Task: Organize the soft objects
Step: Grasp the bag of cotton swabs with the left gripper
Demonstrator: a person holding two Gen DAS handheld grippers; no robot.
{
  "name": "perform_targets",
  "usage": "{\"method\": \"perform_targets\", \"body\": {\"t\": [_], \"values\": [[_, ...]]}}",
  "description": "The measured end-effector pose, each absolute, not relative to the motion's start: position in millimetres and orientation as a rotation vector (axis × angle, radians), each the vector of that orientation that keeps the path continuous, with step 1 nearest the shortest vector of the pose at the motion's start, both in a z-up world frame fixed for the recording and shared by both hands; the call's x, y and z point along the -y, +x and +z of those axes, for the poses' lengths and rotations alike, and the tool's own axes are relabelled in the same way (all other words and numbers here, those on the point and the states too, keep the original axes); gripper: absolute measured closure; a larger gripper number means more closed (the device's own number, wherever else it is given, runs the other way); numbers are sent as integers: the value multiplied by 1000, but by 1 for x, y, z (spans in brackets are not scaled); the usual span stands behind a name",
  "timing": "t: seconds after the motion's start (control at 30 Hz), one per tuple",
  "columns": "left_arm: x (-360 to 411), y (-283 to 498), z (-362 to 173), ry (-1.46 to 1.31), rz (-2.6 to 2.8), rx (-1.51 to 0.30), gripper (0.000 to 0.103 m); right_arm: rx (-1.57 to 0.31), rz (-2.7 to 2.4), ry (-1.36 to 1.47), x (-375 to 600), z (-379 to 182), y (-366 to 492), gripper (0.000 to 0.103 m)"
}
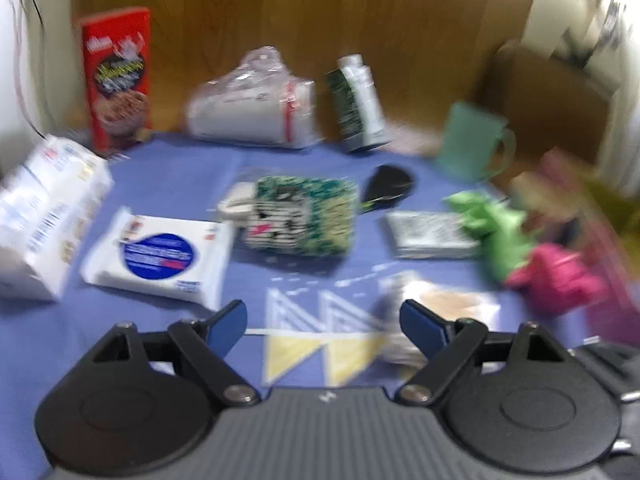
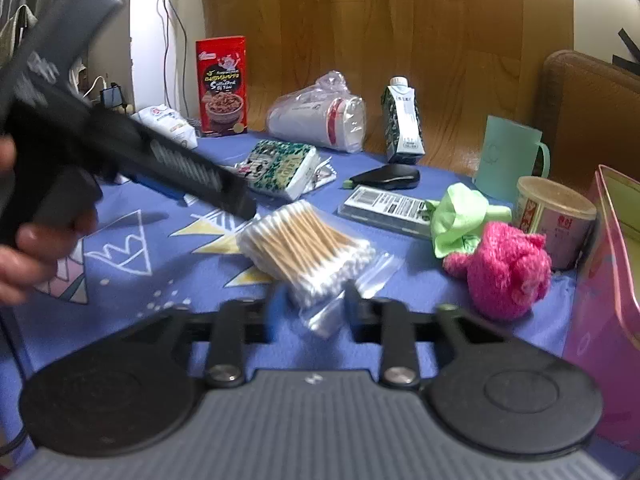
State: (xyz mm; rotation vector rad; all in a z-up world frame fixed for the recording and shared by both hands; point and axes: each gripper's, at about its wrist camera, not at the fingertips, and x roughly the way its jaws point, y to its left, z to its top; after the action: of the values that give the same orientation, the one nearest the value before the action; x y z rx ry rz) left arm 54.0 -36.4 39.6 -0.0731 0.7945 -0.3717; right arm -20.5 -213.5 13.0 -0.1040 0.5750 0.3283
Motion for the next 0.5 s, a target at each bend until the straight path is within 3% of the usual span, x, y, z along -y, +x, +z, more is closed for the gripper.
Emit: {"method": "perform_targets", "body": {"t": [0.1,0.2,0.27,0.3,0.33,0.37,0.5], "values": [[36,54,42,-141,-470,-809,14,-595,331,-105,214,12,-21,51],[57,58,35,-77,-474,-833,22,-616,327,-103,211,10,-16,50],[70,66,21,-57,-489,-880,38,-620,331,-116,206,10,-11,52],[70,66,18,-93,-510,-877,41,-622,341,-110,206,9,-10,56],[72,65,19,-113,-526,-887,49,-621,354,-99,205,9,-8,73],[75,62,22,-117,-532,-892,52,-615,354,-97,206,10,-9,79],[103,35,57,-77,-609,-779,52,-519,291,-123,214,28,-32,85]]}}
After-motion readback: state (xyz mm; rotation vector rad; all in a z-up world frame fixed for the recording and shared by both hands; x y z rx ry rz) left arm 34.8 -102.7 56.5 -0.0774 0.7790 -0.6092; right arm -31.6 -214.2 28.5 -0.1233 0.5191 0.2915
